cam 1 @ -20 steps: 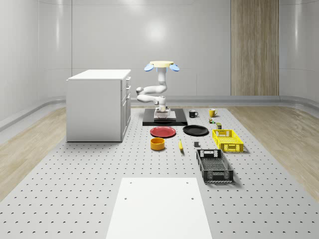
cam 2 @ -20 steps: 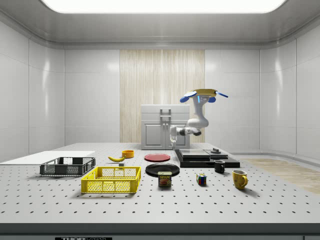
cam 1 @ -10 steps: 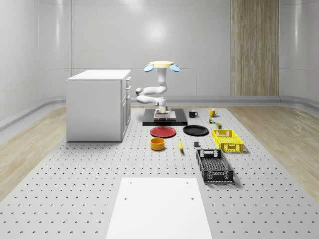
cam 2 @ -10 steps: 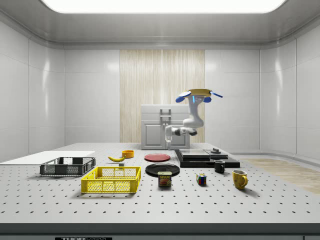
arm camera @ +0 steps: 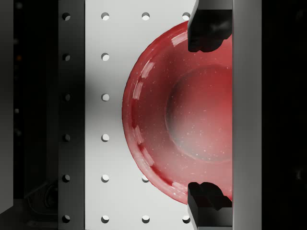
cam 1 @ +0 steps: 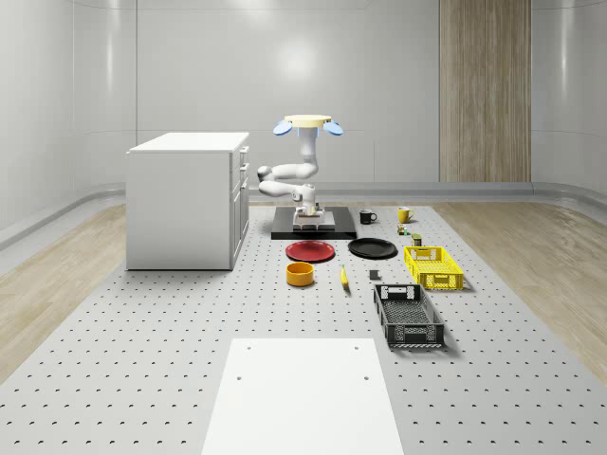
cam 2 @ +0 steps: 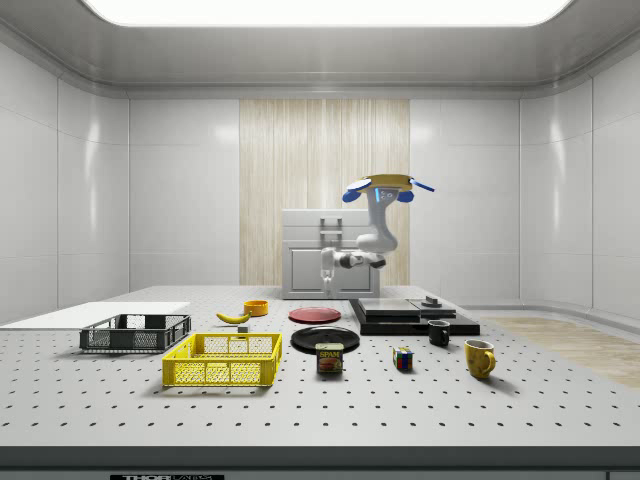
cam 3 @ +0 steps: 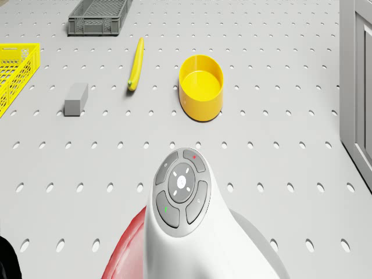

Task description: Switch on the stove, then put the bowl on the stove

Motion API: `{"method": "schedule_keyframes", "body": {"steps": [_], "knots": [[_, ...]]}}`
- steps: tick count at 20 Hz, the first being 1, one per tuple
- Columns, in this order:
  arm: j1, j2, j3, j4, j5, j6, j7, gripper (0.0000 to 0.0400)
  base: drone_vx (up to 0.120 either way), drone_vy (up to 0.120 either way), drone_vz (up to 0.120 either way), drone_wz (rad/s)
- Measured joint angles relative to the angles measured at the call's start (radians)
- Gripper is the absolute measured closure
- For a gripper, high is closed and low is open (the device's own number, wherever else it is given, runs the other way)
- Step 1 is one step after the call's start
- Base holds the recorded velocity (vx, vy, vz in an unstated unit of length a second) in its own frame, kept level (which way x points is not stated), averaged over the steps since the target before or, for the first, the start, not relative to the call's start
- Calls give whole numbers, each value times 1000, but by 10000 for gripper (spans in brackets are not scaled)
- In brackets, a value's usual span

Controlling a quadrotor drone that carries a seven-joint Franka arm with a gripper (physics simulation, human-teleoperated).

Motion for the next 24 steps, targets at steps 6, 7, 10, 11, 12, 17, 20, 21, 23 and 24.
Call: {"method": "schedule_keyframes", "body": {"steps": [6,7,10,11,12,17,20,21,23,24], "knots": [[-2,-4,1,0,2,3,1,0,120,0,0,0],[-2,-4,1,0,2,4,2,0,120,0,0,0],[-3,-6,1,1,3,6,2,0,120,0,0,0],[-3,-7,2,1,3,6,3,0,120,0,0,0],[-4,-7,2,1,4,7,3,0,120,0,0,0],[-5,-10,2,1,5,9,4,0,120,0,0,0],[-6,-11,3,1,6,11,4,0,120,0,0,0],[-6,-12,3,1,6,11,5,0,120,0,0,0],[-6,-13,3,1,6,12,5,0,120,0,0,0],[-7,-13,3,1,7,13,5,0,120,0,0,0]]}}
